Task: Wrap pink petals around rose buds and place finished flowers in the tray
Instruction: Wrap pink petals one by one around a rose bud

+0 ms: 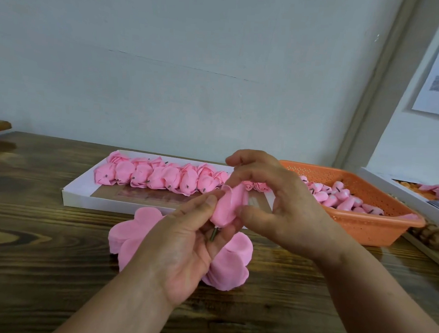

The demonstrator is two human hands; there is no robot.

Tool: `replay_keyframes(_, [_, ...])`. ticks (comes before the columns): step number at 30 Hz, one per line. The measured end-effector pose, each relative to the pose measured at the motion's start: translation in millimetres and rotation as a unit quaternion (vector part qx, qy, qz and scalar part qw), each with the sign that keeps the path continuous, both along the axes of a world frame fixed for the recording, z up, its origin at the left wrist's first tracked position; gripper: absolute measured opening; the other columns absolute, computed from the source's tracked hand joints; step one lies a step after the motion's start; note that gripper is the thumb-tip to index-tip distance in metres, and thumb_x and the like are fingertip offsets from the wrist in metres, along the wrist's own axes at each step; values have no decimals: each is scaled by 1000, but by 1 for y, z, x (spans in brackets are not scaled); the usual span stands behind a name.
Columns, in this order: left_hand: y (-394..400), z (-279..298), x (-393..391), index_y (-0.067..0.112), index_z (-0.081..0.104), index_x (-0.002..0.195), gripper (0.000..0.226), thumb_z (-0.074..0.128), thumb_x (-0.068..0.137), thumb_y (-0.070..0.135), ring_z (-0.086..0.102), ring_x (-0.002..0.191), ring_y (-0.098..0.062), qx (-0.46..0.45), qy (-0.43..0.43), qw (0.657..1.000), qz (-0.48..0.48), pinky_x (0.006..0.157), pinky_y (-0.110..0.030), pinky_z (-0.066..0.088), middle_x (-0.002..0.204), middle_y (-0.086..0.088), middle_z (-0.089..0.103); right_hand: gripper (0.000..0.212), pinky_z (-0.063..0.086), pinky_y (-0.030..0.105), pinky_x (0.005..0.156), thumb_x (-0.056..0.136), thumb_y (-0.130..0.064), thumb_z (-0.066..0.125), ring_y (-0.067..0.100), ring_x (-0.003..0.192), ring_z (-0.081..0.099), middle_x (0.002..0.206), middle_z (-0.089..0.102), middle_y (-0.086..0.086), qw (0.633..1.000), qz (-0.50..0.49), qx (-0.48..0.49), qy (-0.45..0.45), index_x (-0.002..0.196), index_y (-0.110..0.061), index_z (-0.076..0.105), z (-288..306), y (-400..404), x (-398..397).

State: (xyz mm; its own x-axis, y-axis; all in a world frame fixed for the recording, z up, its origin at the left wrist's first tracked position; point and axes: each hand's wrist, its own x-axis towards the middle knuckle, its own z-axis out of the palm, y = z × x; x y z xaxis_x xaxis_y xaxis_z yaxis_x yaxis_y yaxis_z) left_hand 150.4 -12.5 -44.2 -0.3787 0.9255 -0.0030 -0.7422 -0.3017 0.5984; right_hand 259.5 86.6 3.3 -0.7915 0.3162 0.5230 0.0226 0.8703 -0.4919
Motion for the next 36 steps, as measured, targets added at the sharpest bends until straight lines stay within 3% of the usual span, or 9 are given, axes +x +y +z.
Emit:
replay_keyframes(5, [-1, 1, -1, -1, 71, 97, 24, 59, 79, 9, 73, 83, -20, 4, -9, 1000, -4, 56, -26, 58, 107, -17, 72, 34, 44, 14, 87, 69, 9, 67, 1, 112, 52, 119, 54, -11, 999, 9, 3, 41, 78, -21, 57, -1, 3, 2])
replay_keyframes(8, [-1, 1, -1, -1, 72, 97, 24, 59, 78, 8, 73, 81, -21, 5, -6, 1000, -6, 56, -26, 58, 104, -17, 72, 28, 44, 18, 89, 66, 6, 67, 3, 110, 53, 117, 55, -9, 999, 13, 8, 41, 77, -18, 57, 0, 3, 2])
replay_keyframes(11, [-1, 1, -2, -1, 71, 97, 24, 59, 79, 9, 73, 82, -21, 7, -7, 1000, -7, 56, -26, 58, 104, -18, 72, 27, 41, 12, 89, 66, -4, 64, 0, 110, 51, 119, 52, -10, 999, 20, 24, 17, 81, -25, 60, 2, 2, 3])
replay_keyframes(16, [-2, 2, -3, 0, 71, 94, 22, 60, 77, 8, 73, 72, -21, -4, -23, 1000, 10, 50, -25, 56, 95, -17, 74, 34, 39, 13, 86, 69, 8, 69, 5, 106, 53, 118, 52, -11, 998, 26, 47, -19, 74, -24, 58, 5, 2, 9])
replay_keyframes(18, [-2, 3, -4, -1, 70, 97, 23, 60, 78, 7, 73, 72, -22, -11, -33, 999, 8, 50, -25, 56, 99, -19, 73, 31, 37, 11, 83, 71, 6, 68, 5, 103, 52, 116, 51, -11, 997, 20, 80, -2, 77, -24, 58, 7, 0, 10])
replay_keyframes(22, [-2, 4, -4, -2, 70, 97, 21, 58, 82, 7, 73, 81, -24, -12, -34, 999, -4, 53, -26, 58, 101, -19, 73, 34, 38, 20, 91, 69, 3, 59, 14, 106, 50, 112, 54, 0, 984, 22, 177, -1, 96, -15, 69, 9, -7, 7])
replay_keyframes(27, [-3, 5, -3, -3, 69, 96, 20, 57, 83, 5, 74, 79, -23, -12, -39, 999, -3, 54, -28, 59, 98, -19, 73, 23, 42, 44, 92, 70, -2, 62, 25, 106, 51, 112, 57, 7, 966, 9, 253, -52, 87, -13, 74, 14, -7, 5])
replay_keyframes(32, [-4, 7, -3, -5, 68, 95, 19, 57, 83, 5, 73, 73, -22, -10, -54, 998, -11, 51, -26, 57, 95, -20, 73, 17, 44, 42, 84, 72, -3, 69, 25, 95, 54, 99, 60, 6, 960, 8, 275, -60, 85, -14, 74, 21, -6, 8])
replay_keyframes(36, [-4, 8, -2, -6, 70, 85, 17, 60, 75, 4, 72, 67, -22, -20, -55, 998, -5, 48, -27, 56, 86, -19, 72, 7, 43, 40, 75, 74, -7, 70, 26, 83, 55, 86, 62, 6, 931, 27, 359, -57, 76, -13, 72, 26, -10, 9])
